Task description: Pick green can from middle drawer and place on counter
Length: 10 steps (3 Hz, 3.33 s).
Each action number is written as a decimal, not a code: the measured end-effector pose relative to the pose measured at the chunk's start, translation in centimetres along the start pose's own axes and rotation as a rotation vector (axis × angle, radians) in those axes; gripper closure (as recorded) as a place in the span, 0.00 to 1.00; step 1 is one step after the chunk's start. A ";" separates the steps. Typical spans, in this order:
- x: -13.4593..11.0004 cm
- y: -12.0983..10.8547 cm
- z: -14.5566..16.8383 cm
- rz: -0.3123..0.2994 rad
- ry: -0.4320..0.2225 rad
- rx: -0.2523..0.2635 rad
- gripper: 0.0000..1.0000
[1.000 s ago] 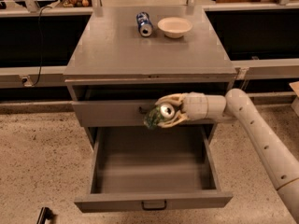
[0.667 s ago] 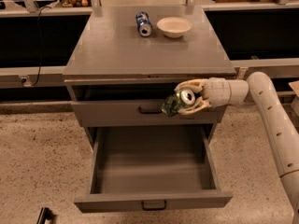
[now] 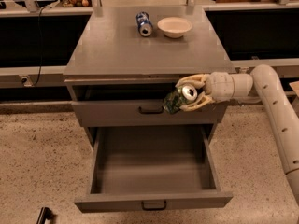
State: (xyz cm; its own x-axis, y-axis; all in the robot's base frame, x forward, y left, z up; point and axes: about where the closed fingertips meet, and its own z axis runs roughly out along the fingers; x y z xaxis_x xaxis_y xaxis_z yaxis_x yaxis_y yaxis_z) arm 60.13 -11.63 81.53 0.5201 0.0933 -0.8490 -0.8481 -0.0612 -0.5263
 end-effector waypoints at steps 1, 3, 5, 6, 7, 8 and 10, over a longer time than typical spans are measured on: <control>-4.7 -1.5 0.3 -0.003 0.028 -0.052 1.00; -7.2 -8.4 2.1 0.141 0.047 -0.101 1.00; -8.7 -15.4 1.6 0.206 0.174 0.020 1.00; -7.0 -16.6 0.7 0.278 0.284 0.069 1.00; -4.4 -16.1 0.3 0.370 0.378 0.070 1.00; -2.1 -15.7 0.1 0.438 0.431 0.075 0.81; -1.2 -17.2 -0.7 0.452 0.462 0.151 0.36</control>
Offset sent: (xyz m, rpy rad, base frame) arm 0.0421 -0.0230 0.1417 -0.0779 0.0940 0.0473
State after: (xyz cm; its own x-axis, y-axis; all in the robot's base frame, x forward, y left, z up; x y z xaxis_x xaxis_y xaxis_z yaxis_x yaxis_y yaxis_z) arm 74.14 -11.42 91.61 0.0715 -0.3470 -0.9351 -0.9803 0.1485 -0.1301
